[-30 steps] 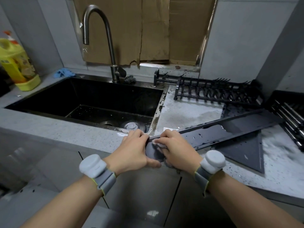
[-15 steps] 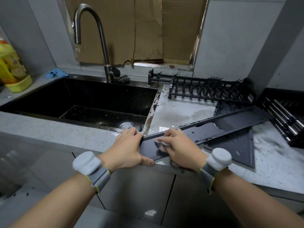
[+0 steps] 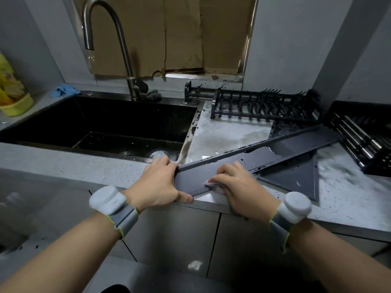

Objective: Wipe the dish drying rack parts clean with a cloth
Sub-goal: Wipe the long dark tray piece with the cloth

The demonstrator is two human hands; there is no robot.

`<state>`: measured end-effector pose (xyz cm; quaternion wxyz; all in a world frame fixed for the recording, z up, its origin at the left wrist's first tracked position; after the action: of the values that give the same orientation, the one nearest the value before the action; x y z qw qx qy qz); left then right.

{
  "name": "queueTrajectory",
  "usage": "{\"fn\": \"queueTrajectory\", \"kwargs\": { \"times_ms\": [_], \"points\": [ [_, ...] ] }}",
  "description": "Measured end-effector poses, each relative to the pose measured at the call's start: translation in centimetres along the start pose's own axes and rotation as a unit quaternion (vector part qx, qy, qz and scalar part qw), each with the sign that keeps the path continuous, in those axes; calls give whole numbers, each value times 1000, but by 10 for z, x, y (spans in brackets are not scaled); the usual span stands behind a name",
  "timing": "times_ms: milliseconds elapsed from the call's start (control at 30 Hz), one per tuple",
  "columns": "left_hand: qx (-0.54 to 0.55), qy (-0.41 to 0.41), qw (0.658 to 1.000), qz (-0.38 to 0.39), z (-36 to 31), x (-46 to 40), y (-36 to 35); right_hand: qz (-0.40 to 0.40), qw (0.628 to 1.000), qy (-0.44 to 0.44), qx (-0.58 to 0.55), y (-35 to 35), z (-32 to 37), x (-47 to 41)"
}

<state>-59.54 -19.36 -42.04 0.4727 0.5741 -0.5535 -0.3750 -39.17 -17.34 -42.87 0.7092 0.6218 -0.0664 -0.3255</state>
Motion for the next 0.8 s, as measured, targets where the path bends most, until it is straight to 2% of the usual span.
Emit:
{"fn": "queueTrajectory", "kwargs": {
  "times_ms": [133,267,333,400,600,667,733,800],
  "points": [
    [4,4,1000,-1,-1,1,1,-16,999,-34,31,19,-30,13],
    [8,10,1000,6,-2,0,1,-68,998,-12,0,18,-3,-3],
    [7,10,1000,5,-3,0,1,-41,999,27,-22,-2,20,-10],
    [2,12,1000,5,-2,0,1,-15,999,29,-26,-10,24,-10],
    [13,9,1000,0,-2,1,1,73,995,-61,-24,20,-11,-15],
    [21,4,1000,0,-1,2,1,34,994,-82,-57,28,-3,-32],
    [32,-4,999,-2,1,2,1,-46,980,-104,-162,26,10,-53],
    [46,-6,999,-6,2,3,0,-61,974,-107,-192,9,23,-71]
  ]
}}
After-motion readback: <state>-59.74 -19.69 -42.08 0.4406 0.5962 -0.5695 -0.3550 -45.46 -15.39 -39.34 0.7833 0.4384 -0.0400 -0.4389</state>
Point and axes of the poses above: each hand's wrist, its own x-axis away from the middle knuckle, its own y-axis out of the back of the hand, z = x × y, the point moved 5 cm from there along -x, towards the middle knuckle, and after that the axes turned 10 degrees about y, right-handed, at the moved point
